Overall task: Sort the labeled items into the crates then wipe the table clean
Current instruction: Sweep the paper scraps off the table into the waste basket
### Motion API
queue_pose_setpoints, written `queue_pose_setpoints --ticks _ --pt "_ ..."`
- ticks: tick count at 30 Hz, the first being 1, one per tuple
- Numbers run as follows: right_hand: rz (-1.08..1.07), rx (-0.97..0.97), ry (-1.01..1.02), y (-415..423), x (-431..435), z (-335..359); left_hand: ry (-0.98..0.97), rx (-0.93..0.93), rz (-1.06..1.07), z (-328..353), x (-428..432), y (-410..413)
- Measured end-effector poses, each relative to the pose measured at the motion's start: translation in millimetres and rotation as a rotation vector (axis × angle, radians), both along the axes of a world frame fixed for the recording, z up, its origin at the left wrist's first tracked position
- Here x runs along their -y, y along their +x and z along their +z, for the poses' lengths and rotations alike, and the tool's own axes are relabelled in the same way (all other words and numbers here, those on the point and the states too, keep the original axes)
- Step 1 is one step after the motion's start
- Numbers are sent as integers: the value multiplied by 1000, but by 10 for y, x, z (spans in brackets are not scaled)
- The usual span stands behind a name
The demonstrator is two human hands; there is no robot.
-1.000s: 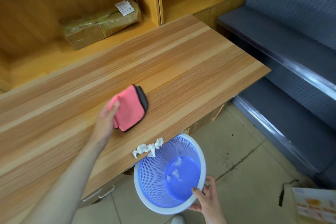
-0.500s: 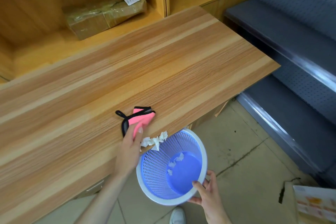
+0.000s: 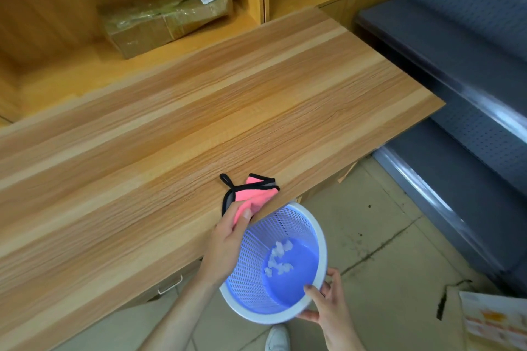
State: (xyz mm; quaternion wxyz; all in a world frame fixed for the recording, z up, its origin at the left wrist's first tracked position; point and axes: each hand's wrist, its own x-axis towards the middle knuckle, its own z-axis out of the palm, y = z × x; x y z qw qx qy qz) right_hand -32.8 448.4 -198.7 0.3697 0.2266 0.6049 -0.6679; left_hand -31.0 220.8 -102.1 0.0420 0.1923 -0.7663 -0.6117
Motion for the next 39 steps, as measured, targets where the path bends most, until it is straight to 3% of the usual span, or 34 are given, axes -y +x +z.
queue_pose_setpoints --ticks 4,7,10,13,15,18,20,23,25,28,35,39 --pt "-9 10 1 -20 -13 -8 255 78 414 -140 323 -91" --pt "-12 12 7 -38 -14 -6 356 -10 668 -70 661 -231" --pt "-9 4 6 -65 -11 -1 286 -98 820 89 1100 -341" --pt "-7 -8 4 -84 -17 -6 -17 -134 895 233 1498 -402" --pt "6 -16 0 -104 -18 -14 -273 -137 829 320 1636 -430" --pt "12 -22 -10 -134 -8 -23 -663 -58 556 249 1746 -502" --pt "-4 -21 -16 -150 -6 -27 -772 22 352 93 1763 -632" --pt "-30 -22 -11 -177 -6 -42 -795 86 109 -175 1672 -834" --pt "-46 -24 -9 -200 -26 -62 -809 151 78 -352 1580 -949" --pt "-67 -22 -1 -246 -39 -56 -789 219 202 -546 1428 -1089" --pt "-136 -29 54 -286 -258 -201 -474 357 518 -435 937 -1539" --pt "-176 -25 69 -354 -530 -244 -505 115 303 -334 394 -1512"
